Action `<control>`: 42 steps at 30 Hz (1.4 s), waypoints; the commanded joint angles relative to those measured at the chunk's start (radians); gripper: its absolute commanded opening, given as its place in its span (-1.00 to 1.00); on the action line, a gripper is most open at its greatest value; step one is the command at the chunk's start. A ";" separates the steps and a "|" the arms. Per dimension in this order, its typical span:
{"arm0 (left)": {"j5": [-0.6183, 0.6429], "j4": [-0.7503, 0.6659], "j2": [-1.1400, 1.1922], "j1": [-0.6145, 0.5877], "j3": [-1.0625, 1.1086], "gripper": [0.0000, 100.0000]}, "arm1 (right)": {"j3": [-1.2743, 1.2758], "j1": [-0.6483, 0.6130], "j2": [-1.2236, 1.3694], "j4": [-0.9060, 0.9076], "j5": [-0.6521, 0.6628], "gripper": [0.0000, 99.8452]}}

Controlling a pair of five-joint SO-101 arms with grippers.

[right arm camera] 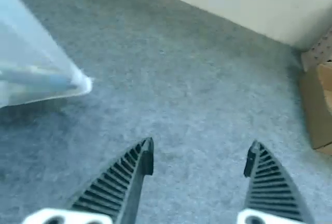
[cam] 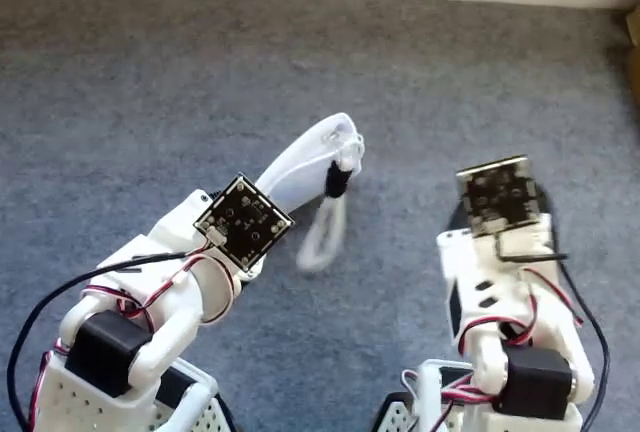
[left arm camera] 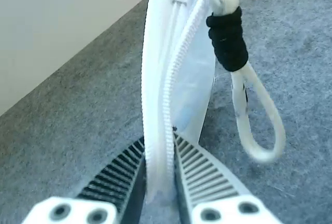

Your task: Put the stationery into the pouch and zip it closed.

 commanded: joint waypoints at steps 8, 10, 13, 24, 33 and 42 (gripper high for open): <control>0.009 0.009 -0.005 -0.022 0.004 -0.99 | -0.165 -0.418 -0.001 0.085 -0.255 -0.47; 0.009 0.008 -0.005 -0.022 0.015 -0.99 | -0.160 -0.483 -0.005 0.022 -0.288 -0.47; 0.009 0.003 -0.005 -0.022 0.035 -0.99 | -0.085 -0.526 -0.002 -0.073 -0.339 -0.47; 0.009 0.003 -0.005 -0.022 0.041 -0.99 | 0.197 -0.613 -0.005 -0.440 -0.381 -0.47; 0.009 0.008 -0.005 -0.022 0.041 -0.99 | 0.285 -0.521 -0.007 -0.565 -0.379 -0.47; 0.009 0.005 -0.005 -0.022 0.053 -0.99 | 0.295 -0.513 -0.007 -0.642 -0.381 -0.64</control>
